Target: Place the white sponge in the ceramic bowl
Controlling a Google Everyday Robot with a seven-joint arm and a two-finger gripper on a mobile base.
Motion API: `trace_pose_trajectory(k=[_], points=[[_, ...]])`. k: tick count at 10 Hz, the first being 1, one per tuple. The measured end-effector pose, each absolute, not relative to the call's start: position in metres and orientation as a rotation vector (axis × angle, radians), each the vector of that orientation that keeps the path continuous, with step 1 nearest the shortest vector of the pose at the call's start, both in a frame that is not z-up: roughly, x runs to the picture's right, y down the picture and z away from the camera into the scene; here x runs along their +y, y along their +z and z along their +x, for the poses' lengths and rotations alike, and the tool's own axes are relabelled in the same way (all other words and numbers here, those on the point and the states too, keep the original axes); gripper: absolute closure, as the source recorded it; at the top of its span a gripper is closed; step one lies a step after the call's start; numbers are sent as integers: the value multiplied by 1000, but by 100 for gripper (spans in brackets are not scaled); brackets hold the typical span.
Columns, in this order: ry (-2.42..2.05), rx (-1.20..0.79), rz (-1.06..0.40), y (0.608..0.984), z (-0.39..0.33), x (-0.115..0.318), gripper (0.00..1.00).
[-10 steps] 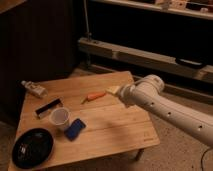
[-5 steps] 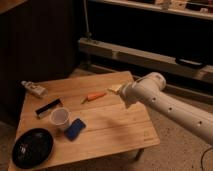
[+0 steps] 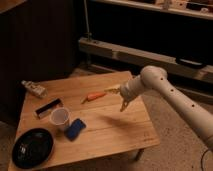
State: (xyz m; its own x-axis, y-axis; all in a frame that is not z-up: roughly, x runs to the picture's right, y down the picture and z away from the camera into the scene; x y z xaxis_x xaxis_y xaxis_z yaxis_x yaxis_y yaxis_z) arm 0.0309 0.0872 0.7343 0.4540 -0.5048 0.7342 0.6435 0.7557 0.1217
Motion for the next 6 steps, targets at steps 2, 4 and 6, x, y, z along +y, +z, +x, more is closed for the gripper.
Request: trace_pose_trajectory(k=[2, 4, 6], points=[[-793, -814, -199, 718, 0, 122, 20], [-865, -807, -226, 716, -41, 145, 20], [-906, -814, -261, 727, -80, 145, 20]])
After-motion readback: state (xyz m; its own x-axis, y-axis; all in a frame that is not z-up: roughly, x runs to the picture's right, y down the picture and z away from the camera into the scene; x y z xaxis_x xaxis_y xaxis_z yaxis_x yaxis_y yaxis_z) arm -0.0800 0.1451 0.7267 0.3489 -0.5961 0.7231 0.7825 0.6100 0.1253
